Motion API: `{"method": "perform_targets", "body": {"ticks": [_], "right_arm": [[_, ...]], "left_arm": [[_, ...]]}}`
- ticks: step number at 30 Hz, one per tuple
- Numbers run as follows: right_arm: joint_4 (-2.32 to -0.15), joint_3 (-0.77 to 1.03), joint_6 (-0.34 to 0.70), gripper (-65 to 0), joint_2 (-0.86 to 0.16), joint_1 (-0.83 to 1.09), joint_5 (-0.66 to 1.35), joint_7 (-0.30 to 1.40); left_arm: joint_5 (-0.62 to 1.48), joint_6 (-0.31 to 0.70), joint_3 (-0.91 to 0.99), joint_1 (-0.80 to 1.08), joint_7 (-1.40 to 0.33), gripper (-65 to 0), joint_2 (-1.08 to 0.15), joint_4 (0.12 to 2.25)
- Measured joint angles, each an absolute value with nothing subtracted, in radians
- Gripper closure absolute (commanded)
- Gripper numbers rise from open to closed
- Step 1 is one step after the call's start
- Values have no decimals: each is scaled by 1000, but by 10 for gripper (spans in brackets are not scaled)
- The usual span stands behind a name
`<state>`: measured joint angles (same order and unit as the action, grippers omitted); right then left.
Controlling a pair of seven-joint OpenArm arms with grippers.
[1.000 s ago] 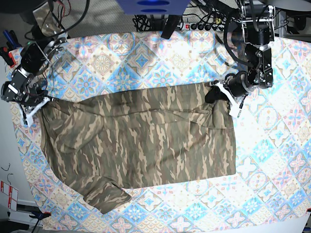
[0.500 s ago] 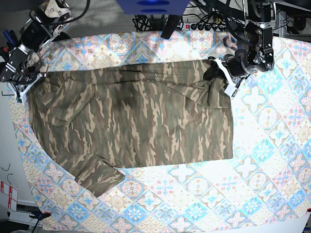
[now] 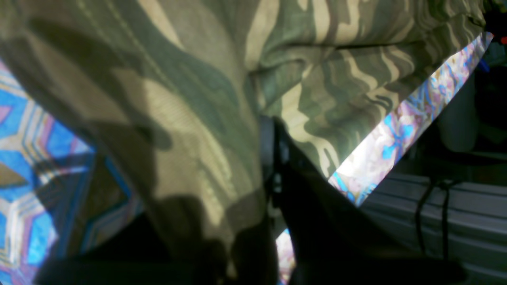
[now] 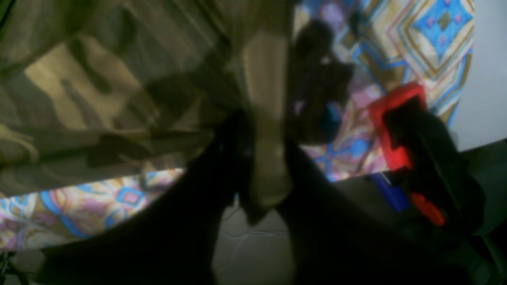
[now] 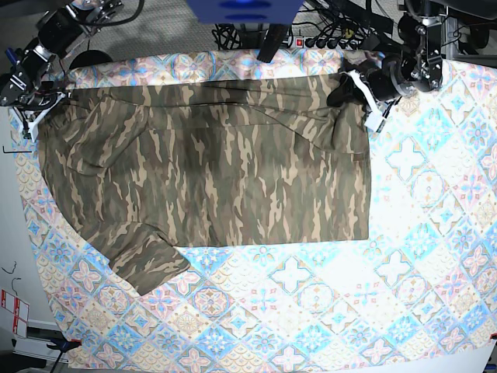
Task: Fold the T-shirt properly
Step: 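Drag the shirt with both grippers toward the robot, flattening it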
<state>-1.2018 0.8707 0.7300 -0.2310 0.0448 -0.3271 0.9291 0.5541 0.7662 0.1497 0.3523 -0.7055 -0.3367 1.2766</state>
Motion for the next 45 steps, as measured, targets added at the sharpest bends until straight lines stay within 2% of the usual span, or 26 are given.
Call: {"method": "perform_targets", "body": {"ticks": [8,10,12,15,18,20,21,28,40,42,45], "right_arm": [[-1203,871,730,-20,-231,38,-327,954],[-1203,871,730,-40,-231,38,-327,955],[-1203,871,728,-87,-231,38,-335,955],[-1203,871,712,-168,-234,39,-340,958],[-1208,871,706,-231,-237,39,-361,967],[-1234,873,703,-252,-232,36,-398,1011],[-1247,874,703,-257,-229,36,-410,1024],[-1354,877,703,-259,-221,36,-422,1049],[-1361,875,703,-260,-223,-48,-430,1048],[-1362,873,703,-276,-226,-46,-419,1063],[-1362,874,703,-347,-228,-33,-435,1107]], "left_arm": [[559,766,150,358,-702,-20,-341,1277],[558,766,150,357,-706,-21,-341,1277],[558,766,150,357,-706,-36,-341,1277],[560,766,150,357,-711,-153,-341,1277],[586,766,173,357,-741,-298,-335,1277],[598,767,196,361,-757,-357,-333,1278],[600,767,208,363,-757,-366,-332,1279],[603,767,225,356,-772,-364,-336,1279],[598,767,249,352,-785,-364,-338,1279],[598,767,253,352,-785,-365,-338,1279],[596,767,260,352,-784,-365,-339,1279]]}}
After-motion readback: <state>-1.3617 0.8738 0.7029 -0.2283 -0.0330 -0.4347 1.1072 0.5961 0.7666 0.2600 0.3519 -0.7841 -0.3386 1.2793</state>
